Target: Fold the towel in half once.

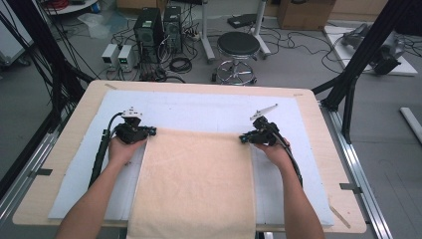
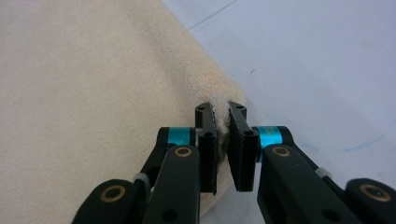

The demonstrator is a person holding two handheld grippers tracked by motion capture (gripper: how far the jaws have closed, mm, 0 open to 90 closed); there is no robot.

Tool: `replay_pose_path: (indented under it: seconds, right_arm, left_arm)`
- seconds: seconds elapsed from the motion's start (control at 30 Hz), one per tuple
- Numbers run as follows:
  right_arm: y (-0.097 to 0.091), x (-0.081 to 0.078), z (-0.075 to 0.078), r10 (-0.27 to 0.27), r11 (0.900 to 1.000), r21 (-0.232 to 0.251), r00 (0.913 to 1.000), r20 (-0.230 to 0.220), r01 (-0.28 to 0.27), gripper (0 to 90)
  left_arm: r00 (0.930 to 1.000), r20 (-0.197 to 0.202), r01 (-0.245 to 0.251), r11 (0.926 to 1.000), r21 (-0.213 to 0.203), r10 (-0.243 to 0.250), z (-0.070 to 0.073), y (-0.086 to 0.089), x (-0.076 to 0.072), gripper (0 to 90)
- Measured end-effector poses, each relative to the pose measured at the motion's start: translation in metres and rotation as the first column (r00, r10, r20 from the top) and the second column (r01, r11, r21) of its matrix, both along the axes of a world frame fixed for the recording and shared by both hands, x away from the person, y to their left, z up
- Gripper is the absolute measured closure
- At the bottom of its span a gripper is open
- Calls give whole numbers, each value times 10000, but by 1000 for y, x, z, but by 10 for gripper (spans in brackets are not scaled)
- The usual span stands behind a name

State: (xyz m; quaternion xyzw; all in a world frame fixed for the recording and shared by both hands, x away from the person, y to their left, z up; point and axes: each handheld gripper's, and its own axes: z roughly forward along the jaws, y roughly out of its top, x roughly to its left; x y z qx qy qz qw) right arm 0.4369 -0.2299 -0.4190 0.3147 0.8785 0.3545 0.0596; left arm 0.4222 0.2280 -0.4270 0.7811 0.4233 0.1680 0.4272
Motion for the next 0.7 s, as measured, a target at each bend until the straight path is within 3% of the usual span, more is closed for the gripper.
replay_pose_path:
  seconds: [0.13, 0.3, 0.4, 0.53, 0.7]
  right_arm:
    - [4, 10, 19, -381, 9992, 148, 9980, 505, 374, 842]
    - [10, 23, 48, -594, 9982, -61, 9920, 1114, 604, 847]
    - [8, 29, 60, -758, 9971, 34, 9881, 1338, 761, 846]
    - [5, 30, 48, -897, 9958, -73, 9902, 1073, 910, 840]
    - [4, 27, 31, -937, 9956, 19, 9923, 816, 938, 833]
  left_arm:
    - [9986, 277, -438, 9990, -113, 441, 15, 4, 8, 859]
    - [9954, 774, -566, 9984, -70, 570, 44, 4, 20, 859]
    - [9938, 992, -462, 9982, -392, 499, 53, 4, 24, 858]
    - [9983, 577, -98, 9999, 46, 95, 42, 1, 24, 857]
    - [9993, 353, -134, 9999, 26, 133, 32, 3, 23, 857]
